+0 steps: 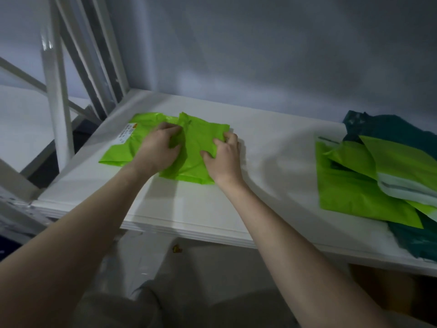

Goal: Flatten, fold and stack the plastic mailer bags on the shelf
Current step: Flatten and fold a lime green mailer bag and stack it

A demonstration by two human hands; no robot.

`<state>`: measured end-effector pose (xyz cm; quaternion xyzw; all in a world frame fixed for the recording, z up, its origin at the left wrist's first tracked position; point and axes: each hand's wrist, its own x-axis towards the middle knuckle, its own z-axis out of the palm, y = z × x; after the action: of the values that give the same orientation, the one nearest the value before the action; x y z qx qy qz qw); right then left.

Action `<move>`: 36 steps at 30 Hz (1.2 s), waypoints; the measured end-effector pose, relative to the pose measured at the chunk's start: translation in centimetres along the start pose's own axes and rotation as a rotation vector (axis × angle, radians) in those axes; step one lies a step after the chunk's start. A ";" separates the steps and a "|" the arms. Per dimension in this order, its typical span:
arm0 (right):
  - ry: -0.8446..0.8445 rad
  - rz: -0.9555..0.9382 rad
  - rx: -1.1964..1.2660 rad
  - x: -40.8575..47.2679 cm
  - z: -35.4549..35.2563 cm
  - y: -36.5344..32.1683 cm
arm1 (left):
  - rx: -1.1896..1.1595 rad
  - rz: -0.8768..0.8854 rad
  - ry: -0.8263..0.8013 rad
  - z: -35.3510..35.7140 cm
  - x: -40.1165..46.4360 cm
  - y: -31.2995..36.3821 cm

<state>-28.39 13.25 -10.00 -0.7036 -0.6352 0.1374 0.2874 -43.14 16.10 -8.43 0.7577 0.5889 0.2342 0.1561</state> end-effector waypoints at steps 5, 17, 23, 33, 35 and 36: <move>-0.007 -0.092 -0.185 0.0 0.9 -0.4 | 0.227 -0.048 0.031 0.4 0.2 -1.4; -0.071 -0.149 -0.385 -0.2 1.7 -0.3 | 0.360 -0.080 0.004 1.6 0.4 -1.8; -0.143 -0.089 -0.297 0.4 1.0 -0.8 | 0.317 -0.125 0.033 1.4 0.3 -1.2; -0.057 -0.131 -0.241 0.7 -2.4 0.3 | 0.257 0.013 0.109 0.4 -0.1 1.6; -0.044 -0.145 -0.249 0.6 -3.7 0.6 | 0.242 0.034 0.124 0.5 -0.4 2.7; -0.039 -0.152 -0.255 0.4 -4.5 0.8 | 0.228 0.049 0.136 0.5 -0.6 3.4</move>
<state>-25.18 12.61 -6.80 -0.6815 -0.7043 0.0471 0.1929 -40.20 14.65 -7.24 0.7669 0.6022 0.2204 0.0229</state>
